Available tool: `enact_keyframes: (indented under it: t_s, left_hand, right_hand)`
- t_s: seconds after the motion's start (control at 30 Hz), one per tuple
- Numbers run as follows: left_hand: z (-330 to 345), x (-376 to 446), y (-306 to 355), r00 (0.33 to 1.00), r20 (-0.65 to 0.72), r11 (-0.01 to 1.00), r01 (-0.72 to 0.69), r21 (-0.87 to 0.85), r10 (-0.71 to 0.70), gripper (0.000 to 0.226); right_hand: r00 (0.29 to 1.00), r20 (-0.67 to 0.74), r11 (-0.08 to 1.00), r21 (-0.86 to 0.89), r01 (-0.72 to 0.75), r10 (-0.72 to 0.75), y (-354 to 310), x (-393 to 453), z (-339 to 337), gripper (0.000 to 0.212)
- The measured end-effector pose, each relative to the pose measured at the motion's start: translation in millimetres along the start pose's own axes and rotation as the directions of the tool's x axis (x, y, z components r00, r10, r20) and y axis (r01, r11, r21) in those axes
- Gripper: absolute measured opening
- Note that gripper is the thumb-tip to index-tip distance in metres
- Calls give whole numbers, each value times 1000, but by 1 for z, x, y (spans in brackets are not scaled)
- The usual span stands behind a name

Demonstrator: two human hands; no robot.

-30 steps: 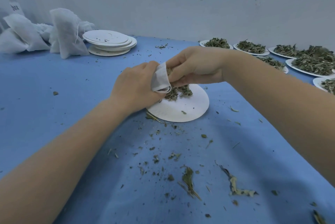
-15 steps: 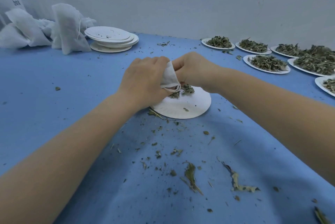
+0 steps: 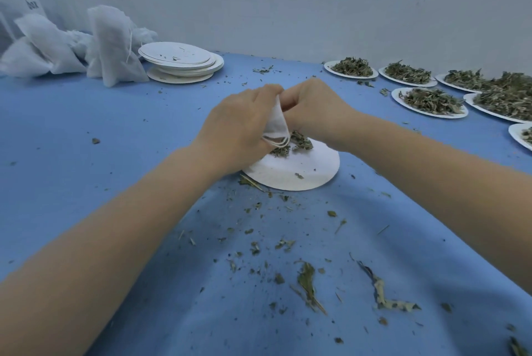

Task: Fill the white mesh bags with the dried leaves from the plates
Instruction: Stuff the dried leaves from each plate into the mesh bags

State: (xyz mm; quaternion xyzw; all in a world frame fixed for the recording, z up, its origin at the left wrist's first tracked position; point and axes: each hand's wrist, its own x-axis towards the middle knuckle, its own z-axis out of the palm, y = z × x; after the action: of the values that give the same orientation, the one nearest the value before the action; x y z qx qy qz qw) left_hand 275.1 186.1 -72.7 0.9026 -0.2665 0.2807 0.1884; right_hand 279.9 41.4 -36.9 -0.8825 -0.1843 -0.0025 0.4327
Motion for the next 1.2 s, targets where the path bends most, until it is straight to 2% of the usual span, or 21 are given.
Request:
enact_keyframes:
  t_s: [0.1, 0.17, 0.23, 0.3, 0.37, 0.43, 0.47, 0.53, 0.57, 0.63, 0.73, 0.8, 0.97, 1.07, 1.2]
  left_hand:
    - [-2, -1, -1, 999, -5, 994, 52, -97, -53, 63]
    - [-8, 0, -5, 992, -27, 979, 119, -163, -125, 70]
    - [-13, 1, -12, 984, -28, 972, 170, -161, -177, 70]
    - [-17, 1, -19, 977, -14, 970, 208, -127, -212, 66]
    - [-16, 1, -24, 974, -4, 969, 226, -98, -227, 65]
    - [-14, 1, -29, 970, 7, 965, 241, -100, -241, 65]
    - [-13, 1, -30, 968, 15, 963, 249, -103, -249, 65]
    - [-12, 0, -34, 967, 22, 963, 253, -90, -252, 62]
    - [-12, -1, -36, 970, 22, 967, 244, -76, -243, 61]
    - [-11, -3, -37, 975, 27, 973, 222, -55, -221, 58]
    - [-11, -4, -40, 981, 41, 980, 193, -45, -191, 56]
    - [-9, -5, -44, 981, 51, 980, 190, -57, -188, 55]
    - [-5, -11, -49, 954, 27, 932, 299, -205, -300, 59]
    - [-4, -14, -50, 936, 16, 907, 345, -241, -352, 57]
    - [-3, -15, -53, 929, 24, 902, 366, -231, -370, 54]
  right_hand:
    - [998, 31, 995, 94, 42, -45, -1, -3, 0, 18]
    - [992, 104, 984, 169, 49, -67, 0, -4, -7, 34]
    - [985, 150, 984, 167, 56, -81, 1, -5, -14, 43]
    - [986, 126, 979, 186, 85, -109, 4, -4, -22, 36]
    - [993, 40, 969, 229, 97, -109, 8, 0, -31, 24]
    - [997, -54, 989, 132, 63, -56, 15, 5, -37, 27]
    - [997, -72, 999, -26, 32, -33, 21, 7, -38, 34]
    - [1000, -3, 918, -396, -12, 12, 31, 11, -35, 47]
    - [997, 64, 859, -511, 6, 32, 36, 13, -32, 52]
    - [982, 180, 790, -610, 62, 62, 42, 14, -22, 58]
    - [973, 218, 745, -661, 93, 71, 45, 12, -16, 60]
    - [972, 226, 765, -636, 102, 59, 45, 8, -19, 59]
    - [955, 279, 819, -569, 80, 101, 34, 5, -21, 40]
    - [940, 317, 812, -577, 86, 126, 28, 6, -13, 44]
    - [973, 228, 783, -610, 118, 31, 31, 5, -7, 35]
